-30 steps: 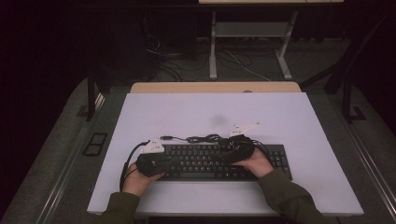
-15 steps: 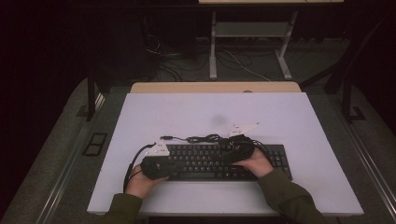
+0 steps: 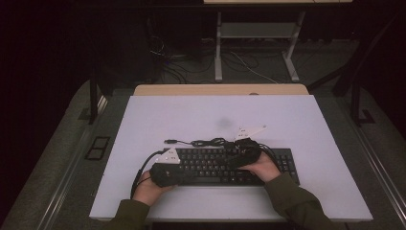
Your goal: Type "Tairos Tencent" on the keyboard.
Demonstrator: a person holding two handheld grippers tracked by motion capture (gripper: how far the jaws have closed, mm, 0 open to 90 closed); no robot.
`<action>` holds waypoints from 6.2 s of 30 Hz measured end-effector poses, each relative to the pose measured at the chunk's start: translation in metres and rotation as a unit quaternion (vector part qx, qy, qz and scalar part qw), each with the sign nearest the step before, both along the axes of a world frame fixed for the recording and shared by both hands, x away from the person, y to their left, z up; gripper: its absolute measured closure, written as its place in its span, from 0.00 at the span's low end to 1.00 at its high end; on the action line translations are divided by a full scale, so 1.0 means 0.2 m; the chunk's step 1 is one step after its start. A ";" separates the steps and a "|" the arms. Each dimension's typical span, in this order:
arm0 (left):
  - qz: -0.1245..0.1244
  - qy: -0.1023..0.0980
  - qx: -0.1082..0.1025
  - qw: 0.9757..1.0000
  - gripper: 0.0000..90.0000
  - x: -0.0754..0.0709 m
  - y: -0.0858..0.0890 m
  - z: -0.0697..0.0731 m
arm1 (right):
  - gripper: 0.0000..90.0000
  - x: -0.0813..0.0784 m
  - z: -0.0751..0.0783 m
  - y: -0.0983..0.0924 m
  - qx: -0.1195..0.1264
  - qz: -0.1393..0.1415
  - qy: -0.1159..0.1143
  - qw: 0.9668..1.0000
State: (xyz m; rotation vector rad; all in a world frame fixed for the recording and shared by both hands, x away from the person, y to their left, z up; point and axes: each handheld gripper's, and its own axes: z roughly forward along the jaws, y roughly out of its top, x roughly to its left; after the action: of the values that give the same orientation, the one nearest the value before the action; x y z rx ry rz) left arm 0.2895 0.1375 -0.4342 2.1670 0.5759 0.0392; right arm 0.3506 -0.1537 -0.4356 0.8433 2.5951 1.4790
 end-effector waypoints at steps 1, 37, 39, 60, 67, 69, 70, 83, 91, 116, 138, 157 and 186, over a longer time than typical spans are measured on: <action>-0.001 0.001 0.000 1.000 0.99 0.00 0.00 0.00 | 0.28 0.00 0.00 0.00 0.000 0.000 0.000 1.000; 0.005 -0.004 -0.009 1.000 0.99 0.00 0.00 0.01 | 0.28 0.00 0.00 0.00 0.001 0.000 -0.001 1.000; 0.009 -0.002 -0.014 1.000 0.99 0.00 0.01 0.02 | 0.28 0.00 0.00 0.00 0.002 0.000 -0.001 1.000; 0.058 -0.015 -0.042 0.997 0.51 0.02 0.00 0.02 | 0.28 -0.04 0.02 -0.07 0.005 -0.001 0.001 1.000; 0.066 -0.020 -0.042 0.997 0.43 0.03 0.00 0.02 | 0.34 -0.07 0.03 -0.14 0.012 0.002 0.005 1.000; 0.067 -0.020 -0.042 0.997 0.41 0.03 0.00 0.02 | 0.36 -0.08 0.04 -0.15 0.013 0.005 0.007 1.000; 0.067 -0.020 -0.042 0.997 0.41 0.03 0.00 0.02 | 0.36 -0.08 0.04 -0.16 0.012 0.007 0.006 1.000; 0.076 -0.023 -0.043 0.996 0.37 0.03 0.01 0.01 | 0.67 -0.15 0.06 -0.24 0.005 0.014 0.002 1.000; 0.078 -0.022 -0.044 0.996 0.37 0.03 0.01 0.01 | 0.92 -0.19 0.06 -0.28 -0.011 0.026 0.003 1.000; 0.083 -0.030 -0.043 0.995 0.32 0.04 0.01 0.01 | 0.99 -0.21 -0.02 -0.28 -0.074 0.051 0.020 0.996; 0.092 -0.038 -0.037 0.994 0.36 0.10 -0.05 0.03 | 0.99 -0.21 -0.02 -0.28 -0.073 0.052 0.022 0.996; 0.082 -0.031 -0.023 0.996 0.83 0.14 -0.10 0.03 | 0.99 -0.20 -0.03 -0.29 -0.071 0.051 0.025 0.996; 0.084 -0.015 0.028 0.996 0.99 0.16 -0.12 -0.01 | 0.99 -0.21 -0.02 -0.28 -0.073 0.051 0.024 0.996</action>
State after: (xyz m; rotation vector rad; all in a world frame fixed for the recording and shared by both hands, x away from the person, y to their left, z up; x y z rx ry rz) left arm 0.3221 0.1125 -0.4358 2.1628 0.7456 0.1801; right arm 0.3095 -0.2106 -0.4404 0.7503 2.7787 1.2861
